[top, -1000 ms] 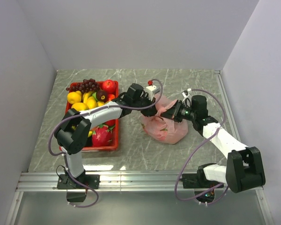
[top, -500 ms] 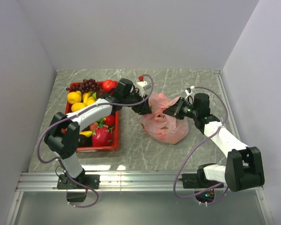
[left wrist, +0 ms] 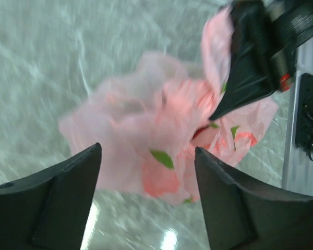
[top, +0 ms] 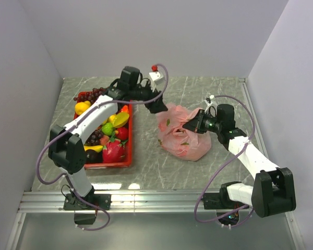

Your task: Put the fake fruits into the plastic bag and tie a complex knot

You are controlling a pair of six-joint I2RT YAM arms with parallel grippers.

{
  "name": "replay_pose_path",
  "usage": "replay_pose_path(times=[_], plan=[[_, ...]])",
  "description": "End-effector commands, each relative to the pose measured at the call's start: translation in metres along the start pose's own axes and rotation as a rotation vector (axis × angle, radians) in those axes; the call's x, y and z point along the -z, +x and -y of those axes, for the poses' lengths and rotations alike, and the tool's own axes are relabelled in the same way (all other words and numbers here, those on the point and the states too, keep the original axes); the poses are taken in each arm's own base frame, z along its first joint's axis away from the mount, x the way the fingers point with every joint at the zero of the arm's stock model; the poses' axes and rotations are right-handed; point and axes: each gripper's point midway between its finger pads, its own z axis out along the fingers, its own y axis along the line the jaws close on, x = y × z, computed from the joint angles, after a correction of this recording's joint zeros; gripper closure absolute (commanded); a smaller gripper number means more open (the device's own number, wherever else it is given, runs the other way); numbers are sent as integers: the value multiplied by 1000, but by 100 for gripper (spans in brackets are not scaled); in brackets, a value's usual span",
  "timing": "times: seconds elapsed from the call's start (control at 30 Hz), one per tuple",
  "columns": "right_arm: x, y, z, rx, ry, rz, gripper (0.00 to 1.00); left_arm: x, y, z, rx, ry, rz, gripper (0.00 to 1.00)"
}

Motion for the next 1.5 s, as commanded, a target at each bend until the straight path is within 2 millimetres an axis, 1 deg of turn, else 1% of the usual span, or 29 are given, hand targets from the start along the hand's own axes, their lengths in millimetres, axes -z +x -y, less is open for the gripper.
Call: replay_pose_path(times=[0.0,0.03,0.13,0.2,0.23,0.3,0.33,0.37,0.4,0.43,0.5,0.53,0.6,0.63,0.7,0.73,0.77,0.83,0.9,0.93,1.03,1.1,1.2,1.23,1.27,1.3,1.37,1.43,1.47], plan=[[5,-17,-18,107,-39,36,100,0,-30,24,-90,178,50,20],[5,-17,-20,115,-45,37,100,-1,-36,25,-100,192,60,19],[4,-18,-21,134,-48,35,100,-8,-40,29,-117,220,65,17],[3,-19,-22,141,-53,36,100,-16,-36,28,-113,232,52,17],[3,-19,-23,146,-53,37,100,-17,-40,29,-126,240,55,17],[3,-19,-22,150,-53,36,100,-26,-24,27,-126,258,2,17],[3,-19,-22,153,-53,34,100,-25,-28,26,-146,264,-1,18],[3,-19,-21,152,-52,34,100,-30,-21,24,-148,274,-22,19],[3,-19,-21,152,-50,34,100,-29,-11,24,-152,288,-61,20],[3,-20,-22,154,-54,35,100,-29,-14,22,-168,291,-62,26],[2,-19,-22,153,-55,34,100,-31,-5,22,-162,308,-86,32],[3,-20,-22,154,-54,35,100,-31,0,23,-148,315,-95,40],[2,-19,-20,152,-47,32,100,-30,1,25,-149,319,-96,49],[2,-21,-20,155,-46,34,100,-30,4,26,-150,318,-96,62],[1,-21,-19,154,-40,32,100,-25,2,28,-152,311,-89,76],[1,-22,-19,156,-38,35,100,-23,5,29,-143,313,-94,92],[0,-22,-18,154,-36,35,100,-19,2,30,-147,307,-86,96],[0,-23,-17,152,-34,36,100,-13,6,32,-133,303,-93,100],[-2,-22,-18,152,-40,30,100,-10,7,34,-129,301,-90,100],[-2,-23,-17,155,-40,30,100,-9,12,36,-118,303,-97,100],[-3,-20,-17,169,-49,15,100,-5,6,28,-107,273,-71,100],[-2,-19,-18,185,-58,9,100,-3,-4,19,-108,240,-38,100],[-1,-15,-21,236,-86,-4,100,2,-13,2,-97,181,-8,66],[1,-13,-23,260,-100,-7,100,2,-19,-3,-108,162,11,53],[2,-9,-22,261,-100,-21,100,2,-19,-9,-94,154,15,48],[2,-8,-22,276,-105,-24,100,2,-24,-12,-108,151,25,42],[4,-6,-22,288,-106,-22,100,-4,-19,-10,-92,192,11,38],[4,-5,-21,288,-103,-28,100,-6,-22,-2,-81,239,10,30],[3,-6,-21,288,-102,-27,100,-9,-17,-1,-85,257,0,29]])
